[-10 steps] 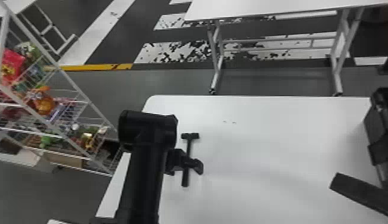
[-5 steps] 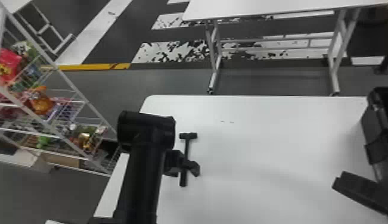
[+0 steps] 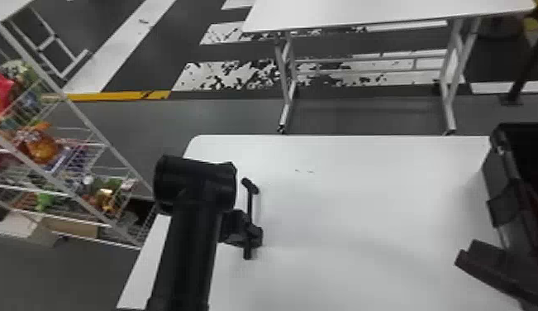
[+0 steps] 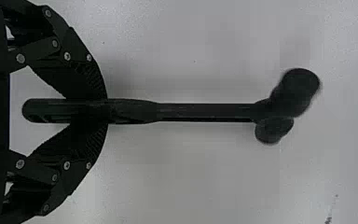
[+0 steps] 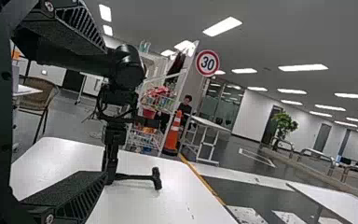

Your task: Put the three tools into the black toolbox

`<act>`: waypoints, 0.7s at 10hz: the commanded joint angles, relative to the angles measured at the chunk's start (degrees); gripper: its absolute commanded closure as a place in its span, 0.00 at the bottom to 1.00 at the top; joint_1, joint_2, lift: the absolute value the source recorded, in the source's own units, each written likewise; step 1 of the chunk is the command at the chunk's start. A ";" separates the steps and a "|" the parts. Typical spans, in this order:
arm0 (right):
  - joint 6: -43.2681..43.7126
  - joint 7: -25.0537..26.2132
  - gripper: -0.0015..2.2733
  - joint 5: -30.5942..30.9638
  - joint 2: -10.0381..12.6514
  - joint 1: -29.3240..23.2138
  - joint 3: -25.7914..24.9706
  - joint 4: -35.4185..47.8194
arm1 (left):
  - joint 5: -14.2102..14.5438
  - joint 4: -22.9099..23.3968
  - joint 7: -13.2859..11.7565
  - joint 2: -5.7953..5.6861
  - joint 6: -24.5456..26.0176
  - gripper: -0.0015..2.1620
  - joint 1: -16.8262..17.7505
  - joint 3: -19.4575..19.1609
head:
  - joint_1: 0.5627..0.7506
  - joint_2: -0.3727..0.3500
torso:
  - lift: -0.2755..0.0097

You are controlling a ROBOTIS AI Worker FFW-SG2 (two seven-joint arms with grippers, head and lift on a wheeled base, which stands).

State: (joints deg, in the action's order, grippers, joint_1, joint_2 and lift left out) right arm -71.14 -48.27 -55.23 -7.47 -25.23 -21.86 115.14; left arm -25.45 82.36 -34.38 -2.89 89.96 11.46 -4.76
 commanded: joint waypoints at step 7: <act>0.34 0.20 0.03 0.39 0.00 1.76 0.41 -3.43 | -1.36 9.66 3.44 2.27 0.07 0.99 -4.78 4.06 | 0.70 0.83 | 0.79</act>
State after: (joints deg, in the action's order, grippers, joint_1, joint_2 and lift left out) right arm -70.94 -48.06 -54.87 -7.46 -23.51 -21.45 111.94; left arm -26.91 92.41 -31.00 -0.66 89.96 6.51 -1.30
